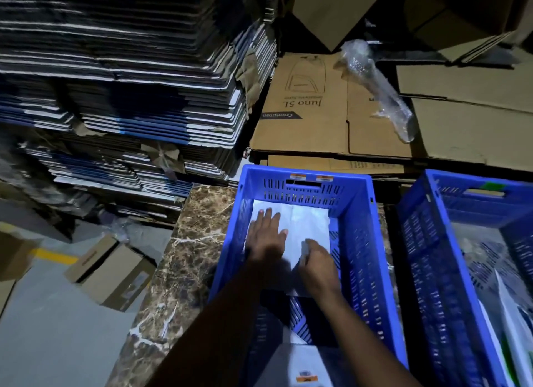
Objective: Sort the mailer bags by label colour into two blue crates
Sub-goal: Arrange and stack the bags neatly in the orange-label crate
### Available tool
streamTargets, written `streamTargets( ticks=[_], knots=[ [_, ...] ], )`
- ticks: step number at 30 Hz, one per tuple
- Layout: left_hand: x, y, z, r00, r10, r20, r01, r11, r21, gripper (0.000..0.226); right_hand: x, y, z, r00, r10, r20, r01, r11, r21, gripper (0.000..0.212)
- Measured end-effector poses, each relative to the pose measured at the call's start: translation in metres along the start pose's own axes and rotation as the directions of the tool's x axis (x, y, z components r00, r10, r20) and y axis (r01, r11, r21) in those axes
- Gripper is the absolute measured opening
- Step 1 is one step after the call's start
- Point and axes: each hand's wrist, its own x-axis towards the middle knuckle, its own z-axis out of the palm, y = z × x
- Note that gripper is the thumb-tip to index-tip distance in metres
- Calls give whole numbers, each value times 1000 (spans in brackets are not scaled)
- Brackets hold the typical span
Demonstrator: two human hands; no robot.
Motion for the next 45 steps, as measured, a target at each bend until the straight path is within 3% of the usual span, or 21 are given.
streamTargets(
  ticks=[1,6,11,17,21,26,28,30,34,37,39,40,42,44,45],
  knots=[
    [2,-3,8,1000,16,7,-16,1000,27,60,0,5,6,1000,-22,18,22,999,-23,19],
    [3,-17,23,998,62,-12,-60,985,160,60,19,23,31,991,-84,103,109,955,-276,58],
    [-4,-28,30,987,126,-96,-126,992,1,60,44,30,45,981,-75,178,140,912,-386,62],
    [-10,-31,37,970,138,-198,-137,990,19,52,45,42,58,983,-83,164,147,894,-423,70],
    [-11,-33,40,963,156,-218,-154,988,28,53,47,43,59,981,-74,180,144,898,-416,67],
    [5,-28,30,998,65,15,-66,995,74,63,52,32,47,967,-21,254,124,910,-395,62],
    [10,-17,15,998,14,58,-21,992,121,57,51,25,35,959,-22,282,126,926,-355,63],
    [6,-8,-6,1000,-4,19,2,997,82,56,46,18,21,966,-44,253,125,942,-311,63],
    [-30,6,-44,990,121,-72,-113,987,113,51,35,14,-1,986,-121,114,145,960,-239,53],
    [-76,23,-60,987,146,67,-151,986,78,33,12,14,-13,989,-148,32,151,975,-161,29],
    [-104,34,-57,940,160,301,-209,968,138,25,-15,10,-26,986,-160,-50,155,984,-84,22],
    [-116,37,-53,882,122,456,-200,971,129,20,-31,7,-34,986,-150,-78,147,988,-47,22],
    [-135,31,-36,694,54,718,-96,995,18,12,-60,4,-46,994,-82,-66,82,997,2,28],
    [-148,27,-24,556,147,818,-167,984,-64,33,-88,5,-53,998,-46,-45,48,998,49,36],
    [-152,25,-18,523,174,834,-246,968,-48,38,-99,6,-56,998,-35,-52,39,996,75,42]
  ],
)
